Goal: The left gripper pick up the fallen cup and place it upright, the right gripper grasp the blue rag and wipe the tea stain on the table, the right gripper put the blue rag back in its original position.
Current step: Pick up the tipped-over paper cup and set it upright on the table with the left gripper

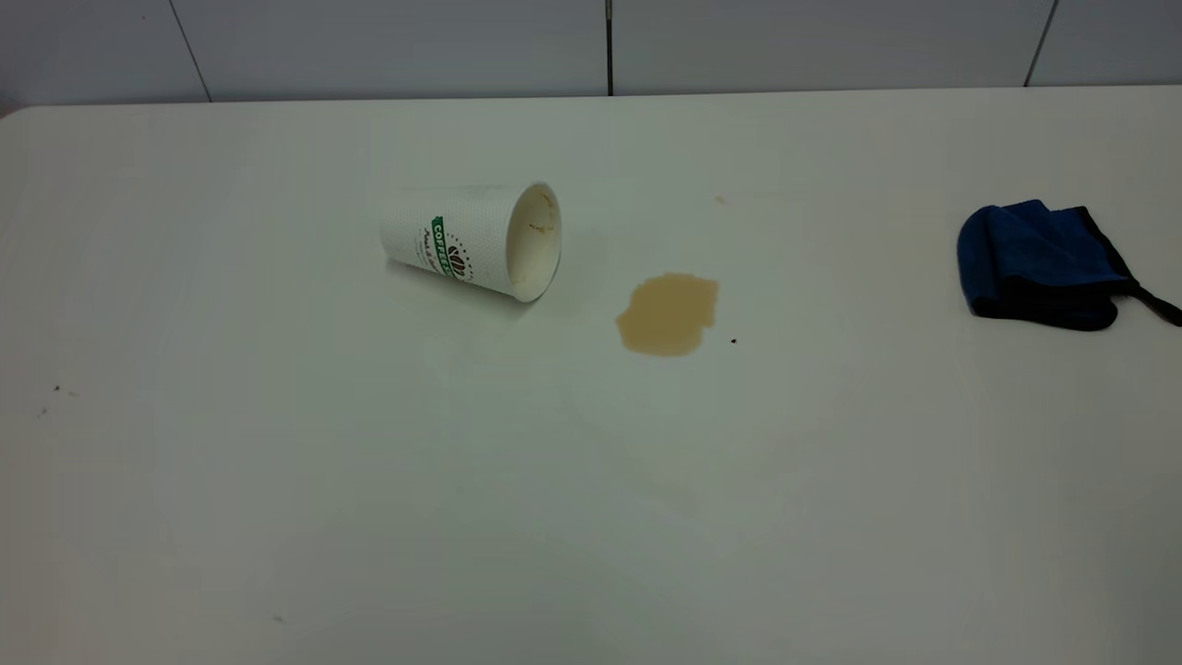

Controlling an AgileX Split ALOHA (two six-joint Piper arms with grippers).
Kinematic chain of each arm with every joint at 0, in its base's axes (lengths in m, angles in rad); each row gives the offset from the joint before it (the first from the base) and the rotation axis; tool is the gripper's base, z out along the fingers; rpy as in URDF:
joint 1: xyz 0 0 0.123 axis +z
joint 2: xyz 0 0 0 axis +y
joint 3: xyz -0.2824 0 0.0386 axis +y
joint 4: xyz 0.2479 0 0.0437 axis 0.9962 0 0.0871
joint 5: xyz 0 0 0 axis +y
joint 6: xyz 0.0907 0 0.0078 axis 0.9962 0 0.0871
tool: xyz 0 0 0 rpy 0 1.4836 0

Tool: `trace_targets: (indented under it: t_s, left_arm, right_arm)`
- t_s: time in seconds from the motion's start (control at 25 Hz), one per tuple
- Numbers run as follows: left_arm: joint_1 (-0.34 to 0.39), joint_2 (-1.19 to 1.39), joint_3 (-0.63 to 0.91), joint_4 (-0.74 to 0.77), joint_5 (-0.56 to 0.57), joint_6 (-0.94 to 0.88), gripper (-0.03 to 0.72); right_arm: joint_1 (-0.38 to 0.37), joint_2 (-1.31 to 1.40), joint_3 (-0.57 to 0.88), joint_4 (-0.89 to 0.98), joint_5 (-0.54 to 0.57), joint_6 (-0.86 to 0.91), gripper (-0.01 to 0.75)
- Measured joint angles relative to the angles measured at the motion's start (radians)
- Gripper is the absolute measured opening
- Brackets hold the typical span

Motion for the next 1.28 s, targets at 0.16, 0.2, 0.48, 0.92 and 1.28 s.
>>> trace_targets:
  t_s: [0.16, 0.2, 0.48, 0.92, 1.28]
  left_arm:
    - [0.0, 0.0, 0.0, 0.0, 0.0, 0.0, 0.346]
    - [0.0, 0.0, 0.0, 0.0, 0.0, 0.0, 0.346]
    - [-0.001, 0.0, 0.0, -0.057, -0.004, 0.074, 0.346]
    - [-0.023, 0.105, -0.017, -0.091, -0.103, 0.102, 0.346]
    - [-0.024, 0.666, -0.122, -0.014, -0.291, 0.094, 0.346]
  right_arm:
    - [0.0, 0.0, 0.0, 0.0, 0.0, 0.0, 0.238]
    - [0.0, 0.0, 0.0, 0.0, 0.0, 0.0, 0.238]
    - [0.0, 0.0, 0.0, 0.0, 0.0, 0.0, 0.238]
    - [0.0, 0.0, 0.0, 0.002, 0.0, 0.0, 0.238]
    - [0.0, 0.0, 0.0, 0.005, 0.0, 0.0, 0.238]
